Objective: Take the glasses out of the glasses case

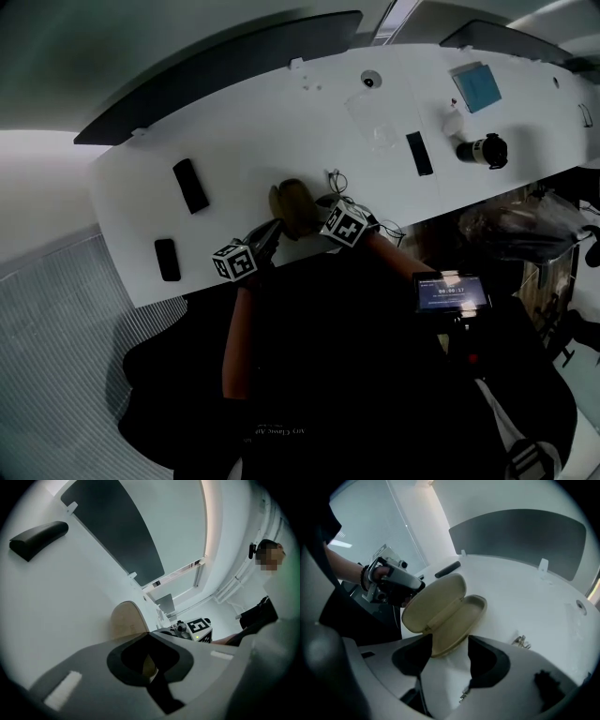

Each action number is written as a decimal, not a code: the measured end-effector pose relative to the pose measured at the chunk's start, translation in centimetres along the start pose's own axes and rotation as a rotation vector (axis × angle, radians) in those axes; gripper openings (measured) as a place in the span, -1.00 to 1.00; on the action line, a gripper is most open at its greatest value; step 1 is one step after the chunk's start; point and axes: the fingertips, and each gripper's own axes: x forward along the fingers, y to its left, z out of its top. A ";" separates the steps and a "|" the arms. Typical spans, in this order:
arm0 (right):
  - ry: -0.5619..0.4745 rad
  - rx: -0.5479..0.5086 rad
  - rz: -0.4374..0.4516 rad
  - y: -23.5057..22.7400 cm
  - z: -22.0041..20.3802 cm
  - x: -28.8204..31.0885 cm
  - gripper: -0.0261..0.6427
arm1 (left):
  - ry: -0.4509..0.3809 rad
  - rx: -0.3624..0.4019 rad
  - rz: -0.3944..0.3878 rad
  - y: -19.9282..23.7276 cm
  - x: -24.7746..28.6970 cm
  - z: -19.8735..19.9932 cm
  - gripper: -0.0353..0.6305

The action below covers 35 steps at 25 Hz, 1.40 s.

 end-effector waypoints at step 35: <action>-0.656 -0.035 -0.020 -3.9 1.0 -18.5 -0.89 | -0.242 0.525 0.432 -9.9 4.3 1.1 -0.79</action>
